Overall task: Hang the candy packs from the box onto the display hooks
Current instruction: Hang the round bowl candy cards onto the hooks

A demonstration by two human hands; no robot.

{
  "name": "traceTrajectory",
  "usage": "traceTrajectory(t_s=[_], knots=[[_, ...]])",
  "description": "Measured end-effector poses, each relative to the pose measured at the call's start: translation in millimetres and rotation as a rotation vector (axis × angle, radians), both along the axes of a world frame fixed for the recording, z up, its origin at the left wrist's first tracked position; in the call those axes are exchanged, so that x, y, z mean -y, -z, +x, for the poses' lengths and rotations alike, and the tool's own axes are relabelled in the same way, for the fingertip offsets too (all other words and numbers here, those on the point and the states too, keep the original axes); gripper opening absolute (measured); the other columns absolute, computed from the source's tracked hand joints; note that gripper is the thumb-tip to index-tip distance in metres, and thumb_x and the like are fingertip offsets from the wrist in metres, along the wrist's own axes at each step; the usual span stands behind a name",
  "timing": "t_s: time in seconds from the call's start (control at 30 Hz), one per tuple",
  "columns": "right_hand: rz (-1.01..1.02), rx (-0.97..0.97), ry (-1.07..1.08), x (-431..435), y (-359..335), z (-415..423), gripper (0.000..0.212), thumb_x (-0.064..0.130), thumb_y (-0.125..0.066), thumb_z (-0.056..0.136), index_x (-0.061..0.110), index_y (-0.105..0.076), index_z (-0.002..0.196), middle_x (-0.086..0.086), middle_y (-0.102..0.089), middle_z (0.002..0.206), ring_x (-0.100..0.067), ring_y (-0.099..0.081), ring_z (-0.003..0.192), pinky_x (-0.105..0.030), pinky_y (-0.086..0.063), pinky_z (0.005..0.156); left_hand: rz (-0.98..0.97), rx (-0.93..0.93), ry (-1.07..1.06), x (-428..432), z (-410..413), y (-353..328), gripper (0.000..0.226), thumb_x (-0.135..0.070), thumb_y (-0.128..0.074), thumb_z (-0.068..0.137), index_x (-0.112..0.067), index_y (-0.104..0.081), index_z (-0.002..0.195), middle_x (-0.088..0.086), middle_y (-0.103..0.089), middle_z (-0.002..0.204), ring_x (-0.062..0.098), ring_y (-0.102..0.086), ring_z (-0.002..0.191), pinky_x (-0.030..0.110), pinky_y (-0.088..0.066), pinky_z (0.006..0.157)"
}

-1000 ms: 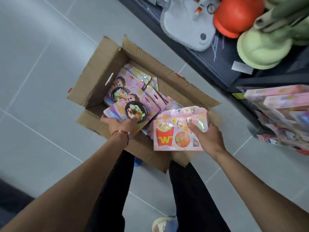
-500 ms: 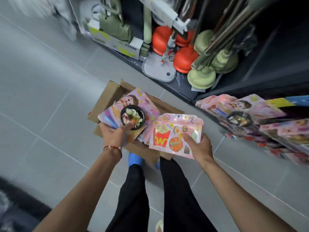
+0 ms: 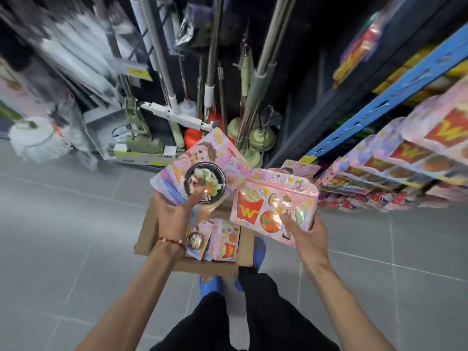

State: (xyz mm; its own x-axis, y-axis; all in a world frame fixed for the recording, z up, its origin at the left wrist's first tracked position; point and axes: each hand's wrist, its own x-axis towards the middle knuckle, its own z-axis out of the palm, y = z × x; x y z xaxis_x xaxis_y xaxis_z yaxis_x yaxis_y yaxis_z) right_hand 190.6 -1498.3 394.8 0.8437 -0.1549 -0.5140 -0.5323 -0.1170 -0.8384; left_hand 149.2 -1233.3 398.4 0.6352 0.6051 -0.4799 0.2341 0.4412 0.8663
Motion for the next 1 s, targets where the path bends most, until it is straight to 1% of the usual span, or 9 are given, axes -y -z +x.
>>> traceTrajectory(t_s=[0.13, 0.23, 0.37, 0.5, 0.63, 0.73, 0.83, 0.93, 1.0], knots=[[0.075, 0.131, 0.135, 8.8, -45.8, -0.6, 0.042, 0.021, -0.083, 0.084, 0.017, -0.065, 0.122, 0.001, -0.077, 0.11, -0.013, -0.076, 0.094, -0.018, -0.058, 0.067, 0.001, 0.125, 0.118, 13.0, 16.8, -47.1, 0.071, -0.01, -0.087, 0.077, -0.013, -0.051, 0.138, 0.008, -0.071, 0.126, 0.027, -0.069, 0.116, 0.043, -0.058, 0.094], [0.123, 0.215, 0.229, 19.3, -76.3, 4.7, 0.041, 0.025, -0.082, 0.086, 0.019, -0.065, 0.123, 0.001, -0.077, 0.112, -0.016, -0.075, 0.099, -0.026, -0.06, 0.077, -0.02, 0.181, 0.192, 30.4, 31.3, -78.2, 0.073, -0.017, -0.091, 0.071, -0.017, -0.051, 0.132, 0.009, -0.07, 0.128, 0.027, -0.068, 0.118, 0.051, -0.053, 0.101], [0.211, 0.318, 0.333, 41.5, -114.6, 15.9, 0.037, 0.016, -0.078, 0.089, 0.011, -0.065, 0.124, -0.003, -0.077, 0.11, -0.015, -0.075, 0.091, -0.019, -0.057, 0.065, 0.008, 0.244, 0.269, 66.6, 53.2, -118.4, 0.07, -0.019, -0.091, 0.068, -0.019, -0.051, 0.126, 0.008, -0.07, 0.124, 0.028, -0.068, 0.117, 0.04, -0.056, 0.097], [0.239, 0.393, 0.381, 74.5, -139.3, 30.5, 0.035, 0.011, -0.077, 0.088, 0.009, -0.067, 0.122, -0.006, -0.077, 0.111, -0.016, -0.076, 0.091, -0.022, -0.058, 0.065, 0.02, 0.317, 0.306, 101.2, 77.6, -145.6, 0.072, -0.025, -0.091, 0.069, -0.013, -0.05, 0.127, 0.012, -0.066, 0.131, 0.028, -0.064, 0.123, 0.051, -0.048, 0.108], [0.246, 0.453, 0.389, 117.5, -157.5, 52.2, 0.031, 0.008, -0.078, 0.087, 0.011, -0.07, 0.117, -0.006, -0.078, 0.11, -0.022, -0.076, 0.096, -0.032, -0.06, 0.072, 0.024, 0.378, 0.314, 136.4, 100.2, -164.6, 0.063, -0.014, -0.085, 0.077, -0.015, -0.052, 0.13, 0.013, -0.065, 0.133, 0.032, -0.062, 0.126, 0.056, -0.045, 0.11], [0.24, 0.492, 0.413, 150.2, -170.2, 72.2, 0.03, 0.006, -0.078, 0.085, 0.01, -0.072, 0.114, -0.007, -0.078, 0.109, -0.02, -0.075, 0.093, -0.03, -0.058, 0.072, 0.003, 0.424, 0.309, 166.3, 114.9, -180.8, 0.072, -0.011, -0.083, 0.078, -0.005, -0.046, 0.14, 0.018, -0.063, 0.136, 0.037, -0.06, 0.128, 0.061, -0.044, 0.11], [0.24, 0.517, 0.396, 182.6, -180.4, 93.1, 0.032, 0.011, -0.079, 0.084, 0.012, -0.073, 0.116, -0.006, -0.078, 0.11, -0.025, -0.074, 0.1, -0.037, -0.059, 0.083, -0.002, 0.469, 0.31, 194.0, 125.7, -191.8, 0.069, -0.005, -0.079, 0.084, -0.001, -0.042, 0.142, 0.023, -0.061, 0.136, 0.04, -0.059, 0.127, 0.062, -0.045, 0.107], [0.239, 0.536, 0.371, 208.9, -190.8, 111.7, 0.032, 0.016, -0.079, 0.086, 0.015, -0.073, 0.117, -0.002, -0.079, 0.108, -0.024, -0.075, 0.101, -0.035, -0.061, 0.082, 0.012, 0.51, 0.315, 219.1, 134.4, -200.2, 0.067, -0.002, -0.075, 0.086, 0.001, -0.04, 0.143, 0.026, -0.059, 0.137, 0.043, -0.059, 0.127, 0.058, -0.05, 0.104], [0.242, 0.544, 0.37, 223.4, -198.8, 124.5, 0.028, 0.021, -0.08, 0.085, 0.02, -0.074, 0.113, 0.0, -0.079, 0.106, -0.025, -0.075, 0.1, -0.037, -0.062, 0.081, 0.018, 0.542, 0.296, 234.4, 139.2, -208.6, 0.068, -0.002, -0.074, 0.087, 0.001, -0.039, 0.144, 0.027, -0.058, 0.138, 0.043, -0.058, 0.127, 0.052, -0.054, 0.099]])
